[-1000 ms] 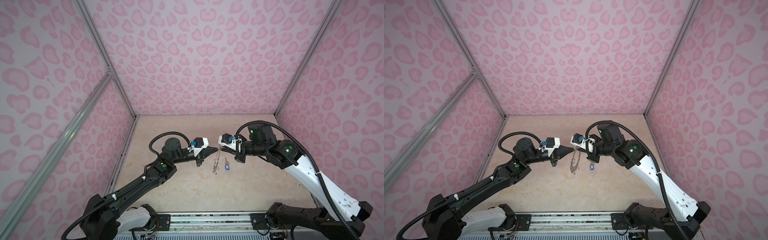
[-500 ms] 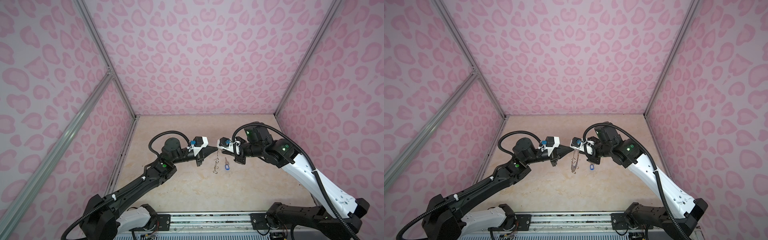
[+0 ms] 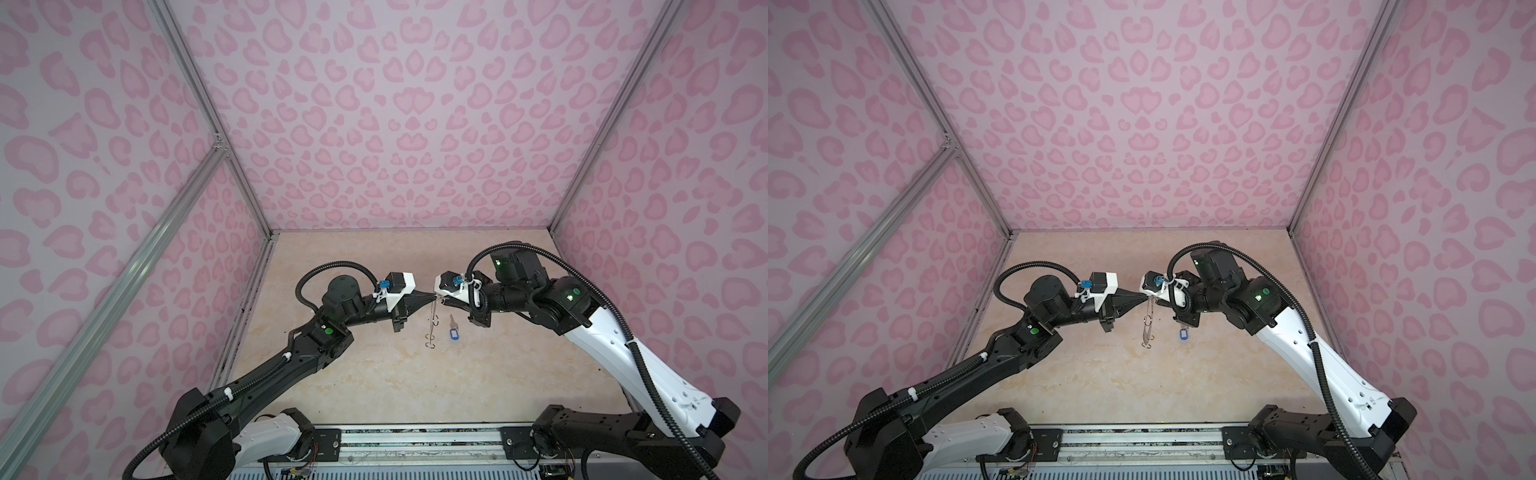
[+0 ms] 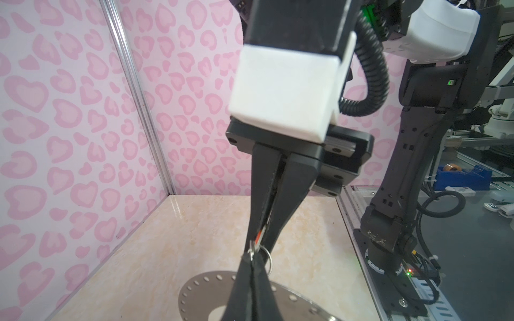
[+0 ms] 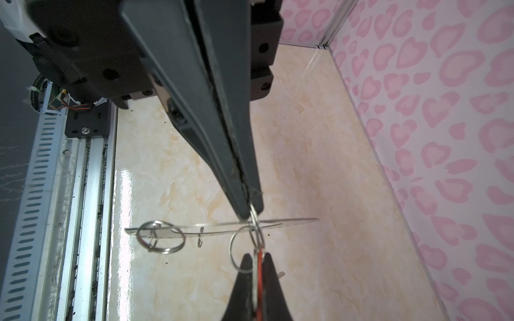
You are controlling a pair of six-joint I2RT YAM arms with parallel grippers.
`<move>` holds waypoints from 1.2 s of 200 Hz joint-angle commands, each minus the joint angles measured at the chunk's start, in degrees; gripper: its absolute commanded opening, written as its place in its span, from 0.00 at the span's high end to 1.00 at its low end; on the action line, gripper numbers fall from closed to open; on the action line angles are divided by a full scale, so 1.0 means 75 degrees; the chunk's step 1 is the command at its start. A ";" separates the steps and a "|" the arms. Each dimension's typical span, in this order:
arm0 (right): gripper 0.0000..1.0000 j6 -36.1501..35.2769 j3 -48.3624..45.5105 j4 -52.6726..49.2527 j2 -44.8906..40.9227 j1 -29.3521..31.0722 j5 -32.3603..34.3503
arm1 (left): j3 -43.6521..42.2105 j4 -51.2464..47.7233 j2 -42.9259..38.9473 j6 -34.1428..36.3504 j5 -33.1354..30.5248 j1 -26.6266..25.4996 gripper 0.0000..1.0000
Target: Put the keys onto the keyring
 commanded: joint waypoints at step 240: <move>1.00 -0.0529 0.0370 0.0163 0.1741 -0.0037 0.0816 | -0.0781 -0.1080 -0.0554 -0.0039 -0.2042 0.1708 0.53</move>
